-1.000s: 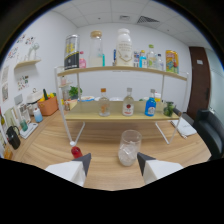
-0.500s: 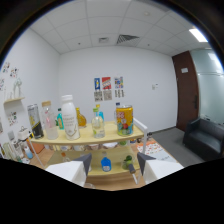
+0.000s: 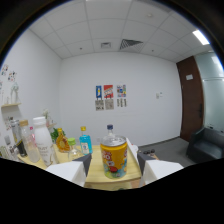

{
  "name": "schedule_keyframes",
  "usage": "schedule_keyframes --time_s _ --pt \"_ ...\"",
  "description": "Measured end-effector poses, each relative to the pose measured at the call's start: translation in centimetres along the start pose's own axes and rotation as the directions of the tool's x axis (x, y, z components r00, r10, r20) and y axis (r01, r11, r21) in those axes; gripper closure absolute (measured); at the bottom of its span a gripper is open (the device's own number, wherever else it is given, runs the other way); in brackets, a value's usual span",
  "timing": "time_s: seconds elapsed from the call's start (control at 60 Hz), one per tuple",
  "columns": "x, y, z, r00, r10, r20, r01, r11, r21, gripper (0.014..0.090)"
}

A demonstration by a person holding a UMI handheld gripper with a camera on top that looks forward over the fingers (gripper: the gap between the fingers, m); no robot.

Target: Make me a cup of Vodka Sunrise.

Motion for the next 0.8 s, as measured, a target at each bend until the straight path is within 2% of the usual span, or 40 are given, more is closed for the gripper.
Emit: schedule_keyframes --time_s 0.083,0.167,0.217,0.3,0.383,0.6,0.8 --pt "0.0 0.3 2.1 1.000 0.010 0.007 -0.010 1.000 -0.014 0.0218" --pt "0.2 0.7 3.5 1.000 0.009 0.014 -0.009 1.000 -0.022 0.0283" --pt "0.3 1.0 4.1 1.000 -0.003 0.015 0.004 1.000 -0.028 0.0349" --pt "0.0 0.6 4.6 0.999 -0.023 0.036 0.024 1.000 -0.018 0.0508" --pt "0.1 0.7 4.6 0.999 -0.040 0.026 0.040 0.999 -0.017 0.0513" --pt "-0.1 0.1 3.6 0.997 -0.070 0.042 0.070 0.997 -0.011 0.0532" --pt "-1.1 -2.2 -1.9 0.996 -0.069 0.062 0.066 0.997 0.047 0.0531"
